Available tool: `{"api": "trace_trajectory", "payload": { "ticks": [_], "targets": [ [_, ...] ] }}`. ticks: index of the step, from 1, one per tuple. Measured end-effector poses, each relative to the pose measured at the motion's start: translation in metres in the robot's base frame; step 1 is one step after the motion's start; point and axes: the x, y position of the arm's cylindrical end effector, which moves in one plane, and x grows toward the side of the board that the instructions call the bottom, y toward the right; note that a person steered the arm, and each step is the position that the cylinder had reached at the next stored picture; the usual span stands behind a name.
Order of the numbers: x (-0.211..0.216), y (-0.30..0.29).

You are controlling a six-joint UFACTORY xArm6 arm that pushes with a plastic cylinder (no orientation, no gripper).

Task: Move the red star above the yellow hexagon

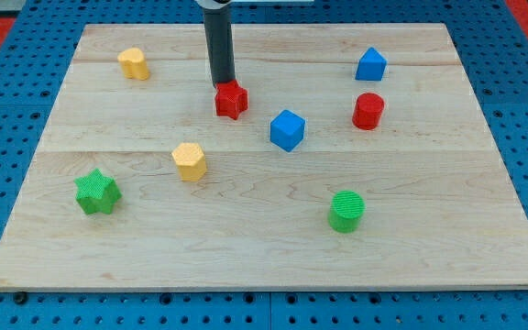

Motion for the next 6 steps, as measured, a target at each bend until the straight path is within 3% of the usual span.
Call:
{"api": "trace_trajectory", "payload": {
  "ticks": [1,3,5,6],
  "targets": [
    [-0.009,0.000],
    [-0.034,0.070],
    [0.023,0.051],
    [0.024,0.023]
  ]
}}
